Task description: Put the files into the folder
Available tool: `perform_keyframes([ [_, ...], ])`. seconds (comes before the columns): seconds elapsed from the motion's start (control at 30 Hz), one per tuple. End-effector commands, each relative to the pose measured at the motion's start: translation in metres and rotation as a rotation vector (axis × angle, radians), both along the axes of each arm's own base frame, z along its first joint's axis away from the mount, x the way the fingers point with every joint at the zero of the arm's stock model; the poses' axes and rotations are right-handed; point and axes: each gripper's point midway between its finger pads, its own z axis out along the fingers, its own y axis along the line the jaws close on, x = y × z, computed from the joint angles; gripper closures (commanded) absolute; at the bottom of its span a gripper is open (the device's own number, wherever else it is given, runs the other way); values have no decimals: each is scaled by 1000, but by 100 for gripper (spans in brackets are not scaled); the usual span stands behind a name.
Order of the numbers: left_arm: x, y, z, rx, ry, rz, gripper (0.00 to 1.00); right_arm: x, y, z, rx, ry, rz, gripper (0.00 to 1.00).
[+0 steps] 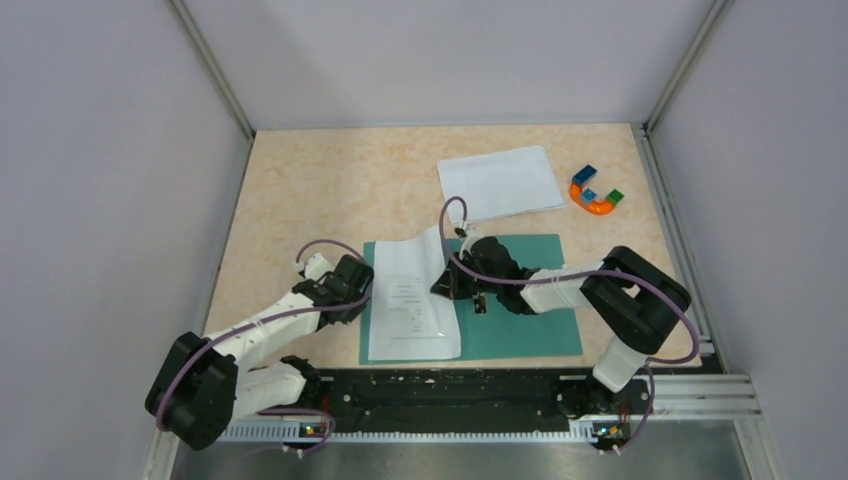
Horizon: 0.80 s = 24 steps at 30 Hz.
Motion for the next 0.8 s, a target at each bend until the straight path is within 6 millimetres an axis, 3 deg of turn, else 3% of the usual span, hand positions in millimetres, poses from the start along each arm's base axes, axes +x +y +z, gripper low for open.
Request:
perform_keyframes([
  [0.0, -23, 3, -22, 10, 102, -3, 100, 2, 25, 20, 57, -46, 45, 100],
  [0.17, -24, 4, -23, 12, 103, -3, 100, 0, 30, 17, 49, -45, 53, 100],
  [0.57, -25, 4, -23, 10, 101, -1, 100, 24, 8, 21, 26, -81, -113, 100],
  [0.77, -25, 3, -23, 9, 103, -3, 100, 22, 9, 16, 29, -65, -104, 100],
])
